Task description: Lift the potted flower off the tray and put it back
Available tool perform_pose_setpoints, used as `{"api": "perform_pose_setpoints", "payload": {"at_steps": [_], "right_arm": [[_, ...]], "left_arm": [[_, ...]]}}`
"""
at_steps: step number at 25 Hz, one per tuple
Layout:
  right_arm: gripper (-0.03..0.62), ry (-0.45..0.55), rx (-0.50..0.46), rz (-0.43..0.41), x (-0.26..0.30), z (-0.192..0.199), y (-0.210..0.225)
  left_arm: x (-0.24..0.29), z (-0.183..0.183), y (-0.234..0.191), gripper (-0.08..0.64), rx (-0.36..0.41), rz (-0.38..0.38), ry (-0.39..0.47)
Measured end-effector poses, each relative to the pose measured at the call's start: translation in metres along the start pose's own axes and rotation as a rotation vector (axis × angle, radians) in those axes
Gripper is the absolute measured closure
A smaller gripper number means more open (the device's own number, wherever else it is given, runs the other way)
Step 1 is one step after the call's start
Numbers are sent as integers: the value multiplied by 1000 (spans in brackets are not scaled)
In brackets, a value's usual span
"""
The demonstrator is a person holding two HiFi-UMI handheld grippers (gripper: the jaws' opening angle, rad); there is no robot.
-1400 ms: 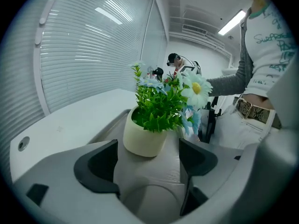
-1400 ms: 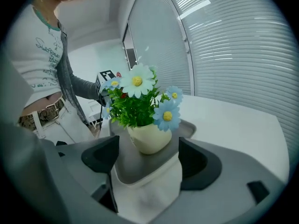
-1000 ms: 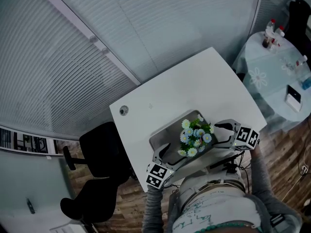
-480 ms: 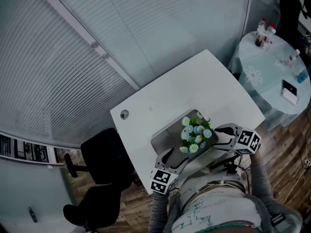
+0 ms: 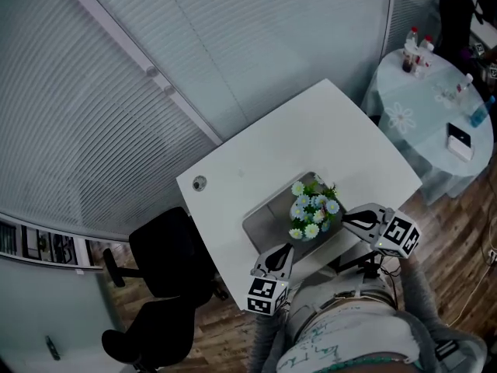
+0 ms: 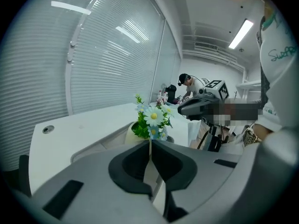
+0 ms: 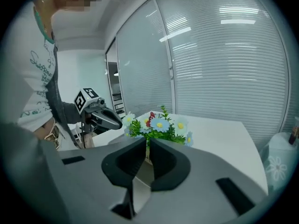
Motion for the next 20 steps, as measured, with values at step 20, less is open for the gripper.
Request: {"api": "perform_pose_setpoints", "payload": {"at_steps": [20], "right_arm": [[563,39,-48,-85,-40,-19,-19]], "left_arm": [[15,-31,102,549,-145,-194,108]]}}
Point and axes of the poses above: the fingertips, and each gripper's own axes: x forward along the fingers, y to its right, z out of its underside, the point moved 6 cm from there along -x, backward along the fingers, and after that the axes turned 2 degrees about y, right-handed, at the moved point
